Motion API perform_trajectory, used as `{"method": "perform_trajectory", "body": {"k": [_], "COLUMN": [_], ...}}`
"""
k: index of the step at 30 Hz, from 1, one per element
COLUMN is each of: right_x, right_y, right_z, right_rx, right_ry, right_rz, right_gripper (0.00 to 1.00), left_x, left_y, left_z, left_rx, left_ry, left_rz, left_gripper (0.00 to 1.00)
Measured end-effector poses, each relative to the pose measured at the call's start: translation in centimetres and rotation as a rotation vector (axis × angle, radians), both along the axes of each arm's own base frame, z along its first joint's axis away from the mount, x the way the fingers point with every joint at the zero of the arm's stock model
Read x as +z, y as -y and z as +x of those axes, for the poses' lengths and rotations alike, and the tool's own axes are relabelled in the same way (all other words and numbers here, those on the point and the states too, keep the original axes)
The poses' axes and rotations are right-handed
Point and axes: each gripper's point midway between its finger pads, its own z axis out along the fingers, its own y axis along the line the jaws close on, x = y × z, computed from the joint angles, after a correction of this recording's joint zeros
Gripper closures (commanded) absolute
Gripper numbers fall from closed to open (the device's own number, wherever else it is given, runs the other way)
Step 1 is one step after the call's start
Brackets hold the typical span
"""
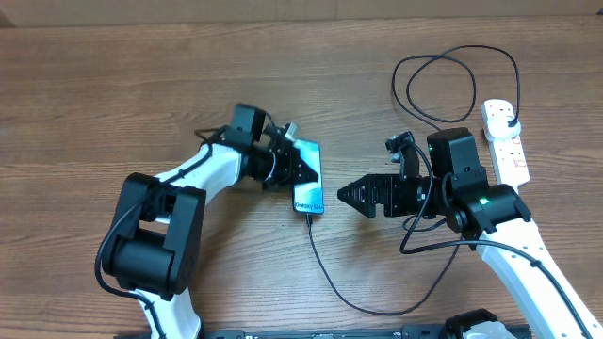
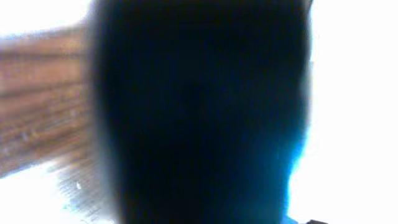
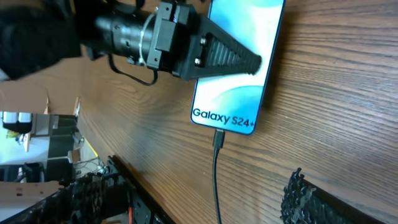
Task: Plug charger to phone and switch on socket
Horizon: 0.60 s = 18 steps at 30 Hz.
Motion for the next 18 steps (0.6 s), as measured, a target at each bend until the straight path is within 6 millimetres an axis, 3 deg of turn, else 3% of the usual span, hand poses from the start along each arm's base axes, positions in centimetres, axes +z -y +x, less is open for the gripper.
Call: {"method": "perform_trajectory", "body": {"k": [8,13,18], "right_x": [-0.4,-0.7,-0.8], "right_y": [0.3,0.6,0.7], "right_z": [0.0,0.1,0.1], "right_rx": [-0.012,-0.025,-0.03], "right_ry": [-0.01,-0.01,-0.009], "right_rz": [-0.022,-0.044,-0.05], "right_gripper": [0.05,0.04,0.03], "left_x": [-0.2,-0.5,-0.8], "left_y": [0.2,-0.2,0.1], "left_z": [1.0,1.4,3.3], "left_rx": [-0.098,-0.098,-0.078], "left_ry": [0.168,0.184,0.186], "left_rz": [0.12,0.16,0.182], "left_gripper": [0.96,0.96,0.96]}}
